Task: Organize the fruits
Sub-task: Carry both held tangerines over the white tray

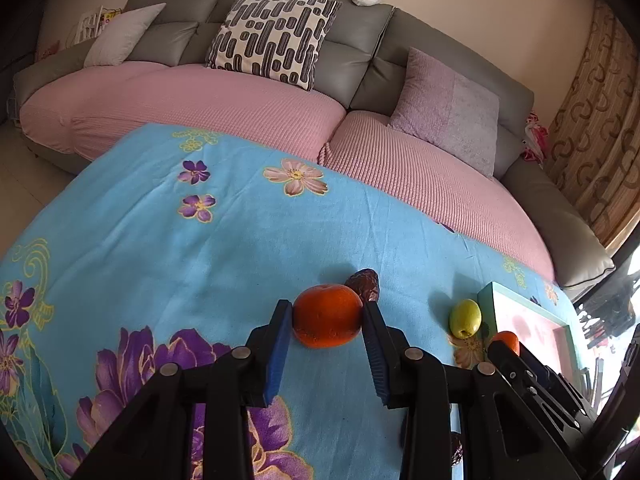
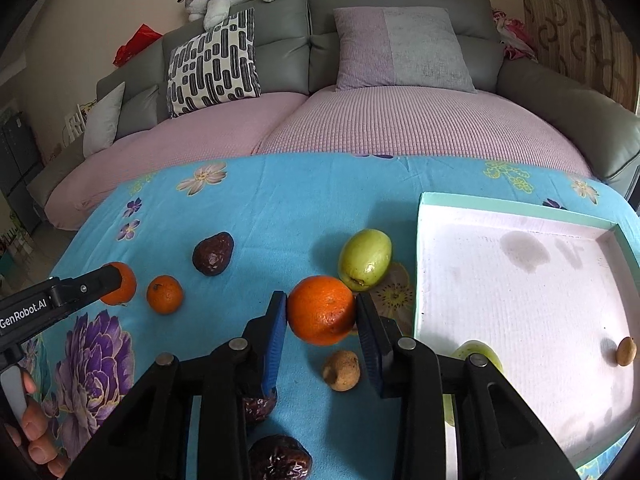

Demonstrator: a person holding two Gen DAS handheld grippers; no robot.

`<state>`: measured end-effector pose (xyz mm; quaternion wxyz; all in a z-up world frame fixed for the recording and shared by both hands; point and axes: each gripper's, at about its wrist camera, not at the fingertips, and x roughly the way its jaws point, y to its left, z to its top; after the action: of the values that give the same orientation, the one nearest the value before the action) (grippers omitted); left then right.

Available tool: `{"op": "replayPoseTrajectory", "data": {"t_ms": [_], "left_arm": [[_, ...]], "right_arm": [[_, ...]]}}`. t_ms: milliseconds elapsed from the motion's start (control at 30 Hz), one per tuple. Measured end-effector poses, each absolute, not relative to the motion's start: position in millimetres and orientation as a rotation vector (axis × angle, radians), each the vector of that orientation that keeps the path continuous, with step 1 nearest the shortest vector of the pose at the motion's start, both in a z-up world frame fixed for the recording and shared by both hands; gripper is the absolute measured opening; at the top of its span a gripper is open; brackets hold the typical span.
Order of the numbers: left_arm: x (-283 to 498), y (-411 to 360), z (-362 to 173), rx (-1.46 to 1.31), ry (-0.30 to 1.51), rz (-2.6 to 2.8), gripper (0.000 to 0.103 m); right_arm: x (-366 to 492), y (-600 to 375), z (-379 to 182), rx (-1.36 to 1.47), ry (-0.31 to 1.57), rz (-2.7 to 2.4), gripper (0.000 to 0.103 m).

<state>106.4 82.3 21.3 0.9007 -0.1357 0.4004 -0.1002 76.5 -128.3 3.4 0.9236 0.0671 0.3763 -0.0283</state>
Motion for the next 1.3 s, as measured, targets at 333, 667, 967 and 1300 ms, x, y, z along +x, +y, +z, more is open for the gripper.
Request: {"op": "replayPoseTrajectory", "data": {"t_ms": [333, 667, 967, 1300], "left_arm": [[103, 57, 32, -0.237, 0.815, -0.259, 0.038], [89, -20, 34, -0.144, 0.842, -0.461, 0.038], [60, -88, 35, -0.039, 0.865, -0.635, 0.038], [28, -151, 19, 0.078, 0.924, -0.788, 0.038]], "right_arm": [[65, -146, 14, 0.171, 0.759, -0.079, 0.036], [35, -223, 17, 0.24, 0.78, -0.304, 0.036], [-7, -287, 24, 0.302, 0.768, -0.494, 0.036], [-32, -312, 34, 0.308, 0.752, -0.539, 0.036]]}}
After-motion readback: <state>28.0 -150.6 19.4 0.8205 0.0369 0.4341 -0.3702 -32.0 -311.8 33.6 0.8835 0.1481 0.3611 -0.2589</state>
